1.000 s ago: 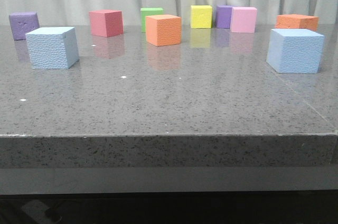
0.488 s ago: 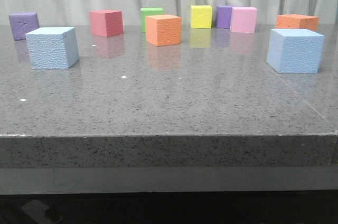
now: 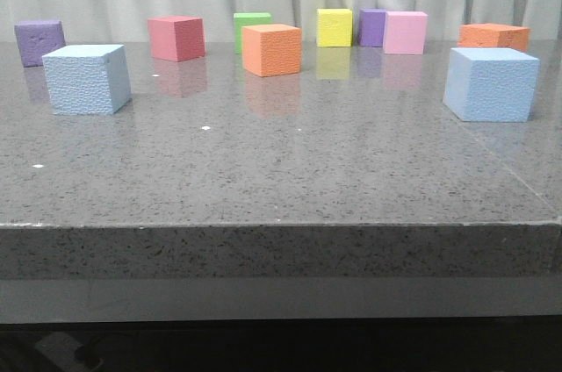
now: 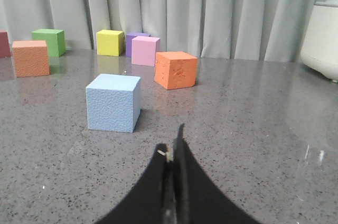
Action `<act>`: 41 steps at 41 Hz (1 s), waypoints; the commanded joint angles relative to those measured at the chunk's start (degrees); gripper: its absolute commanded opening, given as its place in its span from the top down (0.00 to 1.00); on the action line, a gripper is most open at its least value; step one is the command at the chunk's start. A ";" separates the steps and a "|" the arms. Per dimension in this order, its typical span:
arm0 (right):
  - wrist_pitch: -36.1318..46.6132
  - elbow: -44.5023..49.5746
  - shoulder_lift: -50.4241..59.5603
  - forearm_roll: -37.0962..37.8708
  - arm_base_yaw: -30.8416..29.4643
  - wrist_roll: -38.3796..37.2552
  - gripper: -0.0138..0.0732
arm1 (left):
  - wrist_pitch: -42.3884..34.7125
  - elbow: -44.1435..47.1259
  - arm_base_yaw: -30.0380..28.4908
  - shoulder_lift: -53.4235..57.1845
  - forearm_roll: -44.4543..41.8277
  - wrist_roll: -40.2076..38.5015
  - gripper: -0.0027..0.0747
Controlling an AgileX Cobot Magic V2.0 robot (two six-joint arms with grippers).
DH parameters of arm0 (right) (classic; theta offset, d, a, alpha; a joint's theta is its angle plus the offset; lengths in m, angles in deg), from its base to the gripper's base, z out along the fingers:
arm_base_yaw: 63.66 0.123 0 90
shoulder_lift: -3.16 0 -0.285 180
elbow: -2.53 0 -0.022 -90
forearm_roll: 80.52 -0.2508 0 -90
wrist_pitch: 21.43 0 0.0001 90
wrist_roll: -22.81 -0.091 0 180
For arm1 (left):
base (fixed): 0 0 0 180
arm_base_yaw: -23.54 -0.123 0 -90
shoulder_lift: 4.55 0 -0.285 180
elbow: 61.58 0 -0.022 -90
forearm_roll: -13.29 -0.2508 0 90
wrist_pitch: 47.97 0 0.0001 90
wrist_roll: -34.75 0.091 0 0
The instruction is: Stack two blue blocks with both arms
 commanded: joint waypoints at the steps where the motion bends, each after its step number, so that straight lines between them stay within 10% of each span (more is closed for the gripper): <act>1: 3.69 -3.70 1.05 -1.67 -0.21 0.56 0.98 | -4.48 -3.71 0.42 0.99 1.52 -0.35 0.99; 25: -27.89 -40.63 -18.57 -1.62 -0.21 0.56 0.98 | 18.60 -35.70 0.42 -13.63 -2.07 -0.35 0.99; 41: -30.05 -40.62 -29.37 -3.02 -0.21 0.56 0.98 | 19.25 -34.96 0.42 -19.42 -1.94 -0.35 0.99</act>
